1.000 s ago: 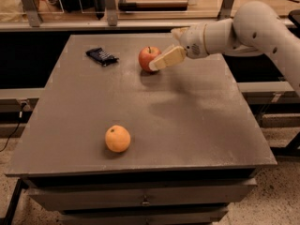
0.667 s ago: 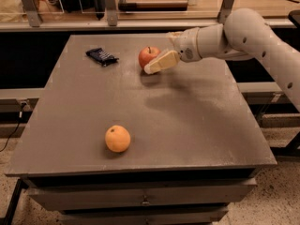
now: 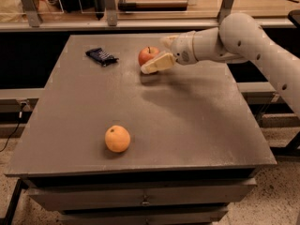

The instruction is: Move apple near orange

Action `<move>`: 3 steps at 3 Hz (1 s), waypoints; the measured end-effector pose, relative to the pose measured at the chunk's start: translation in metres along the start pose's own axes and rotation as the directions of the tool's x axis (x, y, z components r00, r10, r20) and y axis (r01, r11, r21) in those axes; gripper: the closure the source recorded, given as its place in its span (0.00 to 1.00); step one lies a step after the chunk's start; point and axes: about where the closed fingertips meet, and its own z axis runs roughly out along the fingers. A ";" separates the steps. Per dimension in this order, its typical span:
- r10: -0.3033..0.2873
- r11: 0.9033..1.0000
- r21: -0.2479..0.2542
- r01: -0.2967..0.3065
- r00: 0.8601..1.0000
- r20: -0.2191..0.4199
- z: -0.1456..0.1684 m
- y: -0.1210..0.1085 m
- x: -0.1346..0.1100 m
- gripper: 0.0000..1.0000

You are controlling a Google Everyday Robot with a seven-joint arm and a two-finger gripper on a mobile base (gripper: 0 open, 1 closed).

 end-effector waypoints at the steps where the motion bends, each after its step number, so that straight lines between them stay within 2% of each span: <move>1: 0.000 1.000 -0.005 0.000 1.000 0.000 0.003 0.001 0.000 0.40; 2: -0.001 1.000 -0.011 0.001 1.000 0.001 0.006 0.003 -0.001 0.71; 3: -0.001 1.000 -0.016 0.001 1.000 0.001 0.009 0.005 -0.001 0.95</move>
Offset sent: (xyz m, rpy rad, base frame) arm -0.0003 0.0030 -0.0009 0.0005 0.0017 0.0047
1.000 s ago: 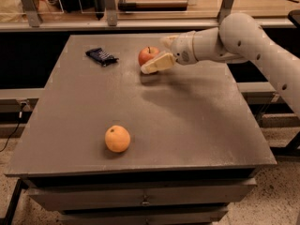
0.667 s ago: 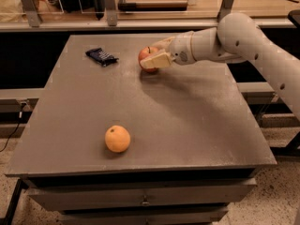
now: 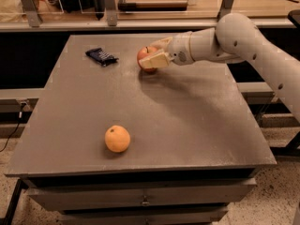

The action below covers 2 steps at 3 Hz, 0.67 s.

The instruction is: Move apple near orange

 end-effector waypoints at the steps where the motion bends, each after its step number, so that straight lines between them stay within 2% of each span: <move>1: 0.000 1.000 -0.003 0.000 1.000 0.000 0.002 0.001 0.000 1.00; 2: -0.045 0.999 -0.022 0.045 0.999 0.015 -0.001 0.005 -0.005 1.00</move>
Offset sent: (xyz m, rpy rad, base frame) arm -0.0078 -0.0028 0.0101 -0.0072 -0.0747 0.0677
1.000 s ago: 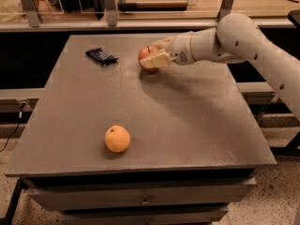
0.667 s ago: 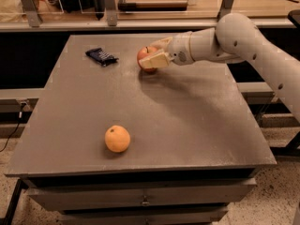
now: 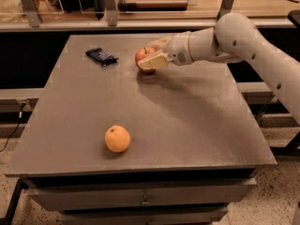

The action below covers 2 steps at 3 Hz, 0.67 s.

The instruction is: Move apple near orange

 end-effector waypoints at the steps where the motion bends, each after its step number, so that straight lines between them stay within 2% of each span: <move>1: -0.108 0.993 -0.048 0.110 0.994 0.035 -0.035 0.018 -0.030 1.00; 2: -0.205 0.970 -0.123 0.210 0.977 0.051 -0.074 0.063 -0.055 1.00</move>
Offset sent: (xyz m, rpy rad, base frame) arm -0.1626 -0.0382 0.1149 -0.0850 -0.2136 0.3379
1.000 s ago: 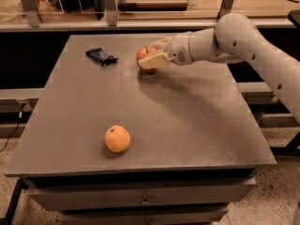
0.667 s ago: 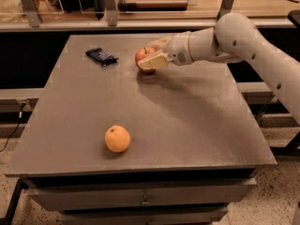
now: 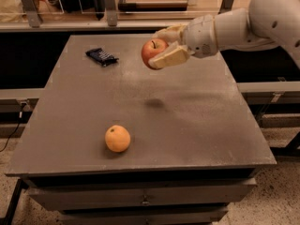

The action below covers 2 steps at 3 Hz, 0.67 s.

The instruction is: Move apple near orange

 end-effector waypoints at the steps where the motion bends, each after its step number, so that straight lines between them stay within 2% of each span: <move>1: -0.039 0.997 -0.069 0.040 0.999 0.015 -0.031 0.057 -0.018 1.00; 2: 0.025 0.991 -0.135 -0.023 1.000 0.013 -0.054 0.127 0.003 1.00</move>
Offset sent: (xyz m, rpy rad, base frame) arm -0.1923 -0.0542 -0.0492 -0.0015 0.1680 0.1311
